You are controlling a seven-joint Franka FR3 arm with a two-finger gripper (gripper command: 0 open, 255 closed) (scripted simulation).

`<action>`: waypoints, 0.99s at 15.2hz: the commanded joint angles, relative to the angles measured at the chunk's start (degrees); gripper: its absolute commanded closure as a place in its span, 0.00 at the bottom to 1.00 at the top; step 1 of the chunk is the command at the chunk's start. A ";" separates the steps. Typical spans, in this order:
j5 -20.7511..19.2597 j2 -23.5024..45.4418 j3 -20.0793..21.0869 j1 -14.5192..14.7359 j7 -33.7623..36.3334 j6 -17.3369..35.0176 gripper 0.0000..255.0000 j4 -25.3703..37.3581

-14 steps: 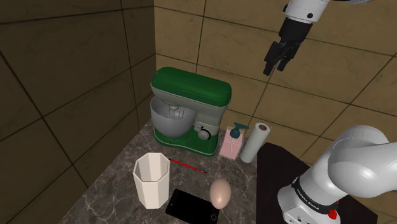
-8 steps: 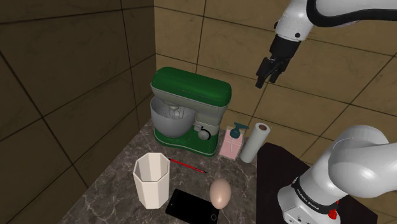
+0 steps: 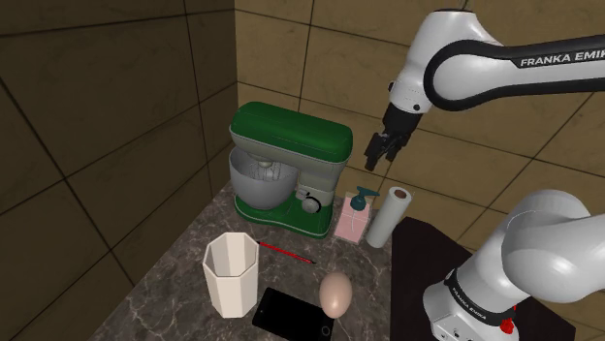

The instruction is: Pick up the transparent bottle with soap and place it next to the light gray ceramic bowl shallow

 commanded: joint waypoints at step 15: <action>2.86 11.59 1.17 2.51 0.25 21.06 0.00 -9.39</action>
